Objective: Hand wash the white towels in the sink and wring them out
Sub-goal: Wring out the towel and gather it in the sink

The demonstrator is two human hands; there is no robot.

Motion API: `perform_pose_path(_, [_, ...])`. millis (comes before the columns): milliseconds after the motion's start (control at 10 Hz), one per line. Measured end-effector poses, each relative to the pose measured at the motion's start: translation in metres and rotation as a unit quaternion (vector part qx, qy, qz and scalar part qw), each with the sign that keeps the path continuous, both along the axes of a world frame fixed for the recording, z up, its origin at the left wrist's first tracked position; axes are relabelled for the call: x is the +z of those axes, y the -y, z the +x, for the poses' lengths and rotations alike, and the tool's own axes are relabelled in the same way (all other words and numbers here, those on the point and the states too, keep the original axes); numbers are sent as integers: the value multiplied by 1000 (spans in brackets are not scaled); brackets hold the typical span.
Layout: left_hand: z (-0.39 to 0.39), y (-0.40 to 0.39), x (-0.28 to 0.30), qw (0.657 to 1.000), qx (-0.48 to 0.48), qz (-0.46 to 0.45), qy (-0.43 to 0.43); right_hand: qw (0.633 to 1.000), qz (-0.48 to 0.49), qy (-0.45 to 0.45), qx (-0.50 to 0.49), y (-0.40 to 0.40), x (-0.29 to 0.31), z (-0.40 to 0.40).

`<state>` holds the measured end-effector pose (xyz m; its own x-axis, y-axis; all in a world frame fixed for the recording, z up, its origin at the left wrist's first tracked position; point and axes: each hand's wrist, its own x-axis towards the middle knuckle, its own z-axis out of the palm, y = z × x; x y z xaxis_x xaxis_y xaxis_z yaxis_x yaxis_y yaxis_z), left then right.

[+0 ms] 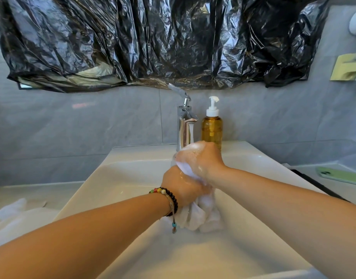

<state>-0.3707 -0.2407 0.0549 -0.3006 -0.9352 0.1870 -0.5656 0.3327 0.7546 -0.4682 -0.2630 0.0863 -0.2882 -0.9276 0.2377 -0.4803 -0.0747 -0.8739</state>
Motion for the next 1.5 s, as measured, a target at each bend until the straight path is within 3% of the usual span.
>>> perform_pose_path(100, [-4,-11,10,996,12,-14,85,999,37,-9,-4,-3,7,2])
perform_pose_path(200, [-5,-12,11,996,33,18,80,995,93,44,1,-6,16,6])
perform_pose_path(300, [3,-17,11,997,48,52,-1,977,171,131,9,-12,23,6])
perform_pose_path(400, [10,-19,14,988,72,120,-70,968,123,209,59,-19,24,5])
perform_pose_path(500, [12,-17,22,953,100,200,-207,943,131,299,67,-25,14,-10])
perform_pose_path(600, [10,-8,36,897,136,236,-348,929,223,294,38,-28,-4,-15])
perform_pose_path(800, [-1,5,41,813,168,249,-499,919,202,338,-20,-23,0,-3])
perform_pose_path(900, [-1,19,38,773,186,239,-557,893,250,371,-42,-36,-2,-4])
perform_pose_path(1000, [-1,6,44,760,218,222,-571,888,230,396,-25,-42,-1,-4])
perform_pose_path(1100, [-5,0,39,779,225,211,-546,895,203,396,-20,-45,6,7])
perform_pose_path(1200, [-6,2,41,777,210,212,-554,905,154,394,-48,-42,10,24])
perform_pose_path(1400, [-7,8,35,807,168,233,-515,885,52,442,-139,-36,8,35])
perform_pose_path(1500, [-16,9,29,828,168,247,-474,910,7,358,-210,-30,6,32])
